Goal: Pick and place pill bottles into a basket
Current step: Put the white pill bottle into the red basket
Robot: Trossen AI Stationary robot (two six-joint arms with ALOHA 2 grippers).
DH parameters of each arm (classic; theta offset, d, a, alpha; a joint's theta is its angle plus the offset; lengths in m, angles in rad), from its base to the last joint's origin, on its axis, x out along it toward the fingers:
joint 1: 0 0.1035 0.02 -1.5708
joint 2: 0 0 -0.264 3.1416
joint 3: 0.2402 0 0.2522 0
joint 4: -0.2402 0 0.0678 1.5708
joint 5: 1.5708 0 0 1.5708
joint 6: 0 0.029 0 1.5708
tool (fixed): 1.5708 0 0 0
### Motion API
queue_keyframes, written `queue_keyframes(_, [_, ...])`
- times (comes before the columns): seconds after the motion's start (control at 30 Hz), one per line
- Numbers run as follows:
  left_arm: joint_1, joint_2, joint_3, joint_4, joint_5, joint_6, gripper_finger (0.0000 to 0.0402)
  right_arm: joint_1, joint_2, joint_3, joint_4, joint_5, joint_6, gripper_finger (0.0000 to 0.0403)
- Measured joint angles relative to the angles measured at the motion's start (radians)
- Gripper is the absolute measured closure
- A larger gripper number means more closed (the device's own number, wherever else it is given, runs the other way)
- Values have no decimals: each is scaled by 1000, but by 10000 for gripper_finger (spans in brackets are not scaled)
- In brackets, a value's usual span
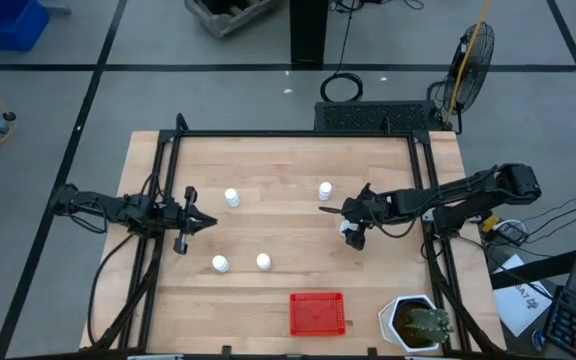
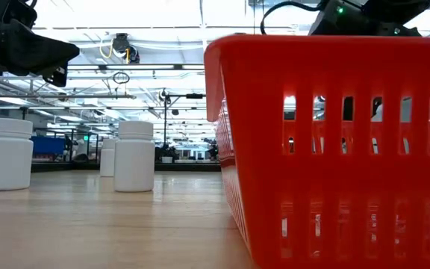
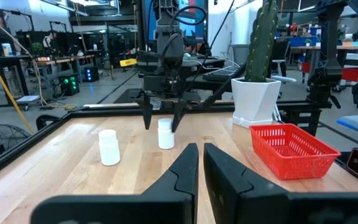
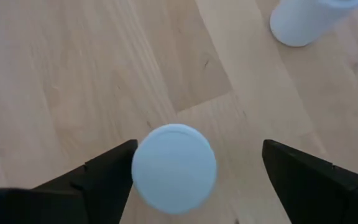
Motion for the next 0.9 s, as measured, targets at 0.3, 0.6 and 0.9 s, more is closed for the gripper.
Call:
queue_keyframes(0.3, [0, 0, 0, 0, 0, 0, 371, 2, 0, 0, 1, -53, 23, 154])
queue_keyframes(0.6, [0, 0, 0, 0, 0, 0, 371, 30, -7, 0, 46, -53, 16, 248])
queue_keyframes(0.9, [0, 0, 0, 0, 0, 0, 371, 174, -42, 0, 199, -95, -34, 232])
